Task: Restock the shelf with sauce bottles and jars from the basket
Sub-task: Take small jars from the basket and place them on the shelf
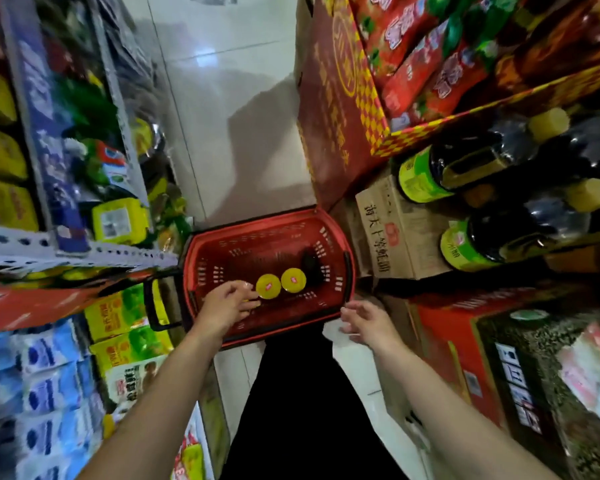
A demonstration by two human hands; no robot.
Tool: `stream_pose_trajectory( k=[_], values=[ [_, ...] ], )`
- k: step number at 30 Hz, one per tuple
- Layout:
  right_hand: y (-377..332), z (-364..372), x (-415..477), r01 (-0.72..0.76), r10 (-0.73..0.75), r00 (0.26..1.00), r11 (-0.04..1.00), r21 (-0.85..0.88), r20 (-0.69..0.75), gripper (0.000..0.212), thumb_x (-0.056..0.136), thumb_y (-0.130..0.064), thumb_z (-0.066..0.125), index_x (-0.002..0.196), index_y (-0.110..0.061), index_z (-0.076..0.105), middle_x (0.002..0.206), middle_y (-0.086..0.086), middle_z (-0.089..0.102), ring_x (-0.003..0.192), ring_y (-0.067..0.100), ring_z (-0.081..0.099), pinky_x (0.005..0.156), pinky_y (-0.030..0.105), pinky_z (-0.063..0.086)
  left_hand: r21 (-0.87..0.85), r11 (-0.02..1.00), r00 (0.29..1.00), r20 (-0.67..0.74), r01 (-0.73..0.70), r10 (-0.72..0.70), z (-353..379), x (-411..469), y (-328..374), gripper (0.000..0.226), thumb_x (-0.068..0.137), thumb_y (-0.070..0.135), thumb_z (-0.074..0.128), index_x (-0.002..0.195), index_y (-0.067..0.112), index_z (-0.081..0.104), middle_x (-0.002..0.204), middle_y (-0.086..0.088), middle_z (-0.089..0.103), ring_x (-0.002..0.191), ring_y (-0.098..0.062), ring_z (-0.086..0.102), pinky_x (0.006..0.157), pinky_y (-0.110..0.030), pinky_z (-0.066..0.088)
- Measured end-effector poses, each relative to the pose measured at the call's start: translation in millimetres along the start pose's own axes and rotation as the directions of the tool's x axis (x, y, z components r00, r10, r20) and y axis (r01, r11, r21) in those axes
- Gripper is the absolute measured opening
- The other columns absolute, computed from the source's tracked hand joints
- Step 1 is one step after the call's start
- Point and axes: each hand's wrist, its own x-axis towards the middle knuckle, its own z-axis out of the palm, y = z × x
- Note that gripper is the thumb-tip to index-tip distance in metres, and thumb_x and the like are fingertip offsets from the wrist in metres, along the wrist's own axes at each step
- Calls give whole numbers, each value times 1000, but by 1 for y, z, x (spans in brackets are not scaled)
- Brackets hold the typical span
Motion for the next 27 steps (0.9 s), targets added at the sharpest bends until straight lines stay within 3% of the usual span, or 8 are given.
stream_pose_trajectory(
  k=[3,10,13,16,18,21,25,27],
  values=[
    [4,5,36,-104,107,994,989,107,-22,11,92,-16,55,102,-12,51,84,2,59,47,2,62,47,16,44,-31,999,999,-23,42,-42,13,36,-5,19,96,16,44,80,16,54,80,1,62,63,-5,62,64,-20,41],
    [17,15,146,-263,281,960,892,367,6,2,94,-16,50,95,-17,52,87,1,59,60,13,67,64,27,46,-18,992,989,-80,121,-122,47,149,-36,21,94,7,43,77,14,52,73,-2,59,41,4,58,62,-21,38],
    [27,23,189,-253,270,963,890,380,10,12,95,-18,50,106,-16,51,90,0,58,83,22,64,73,28,47,45,995,991,-96,94,-89,62,197,-54,23,93,4,44,74,14,53,74,-4,60,41,2,58,51,-18,42],
    [38,31,236,-274,297,955,892,360,-7,27,95,-20,47,122,-13,47,101,1,55,105,29,61,79,31,48,100,991,993,-85,90,-81,79,245,-78,13,93,7,46,88,3,58,76,-8,61,59,-15,64,50,-15,45],
    [45,36,266,-297,323,946,877,377,-6,31,96,-22,47,126,-13,44,111,4,53,112,31,59,89,35,46,164,984,997,-52,67,-59,88,275,-95,12,92,7,49,86,5,58,87,-17,65,78,-25,66,68,-27,50],
    [58,40,301,-319,354,935,859,400,-15,36,95,-24,47,130,-15,41,125,9,53,113,30,58,85,32,44,239,971,1000,1,27,-28,101,306,-112,20,91,8,52,73,16,56,87,-16,64,60,-4,65,65,-31,47],
    [72,43,343,-331,373,927,861,386,-37,31,96,-27,45,126,-18,43,122,4,51,112,28,58,96,38,42,323,946,999,11,-41,39,115,346,-122,13,88,11,58,76,16,57,84,-15,66,85,-31,67,78,-41,47],
    [75,45,362,-339,381,923,868,362,-49,25,96,-31,44,119,-21,45,118,6,54,115,28,56,91,37,44,364,927,996,14,-87,88,122,364,-125,2,86,10,61,86,9,60,91,-21,67,89,-34,65,84,-42,47]
  ],
)
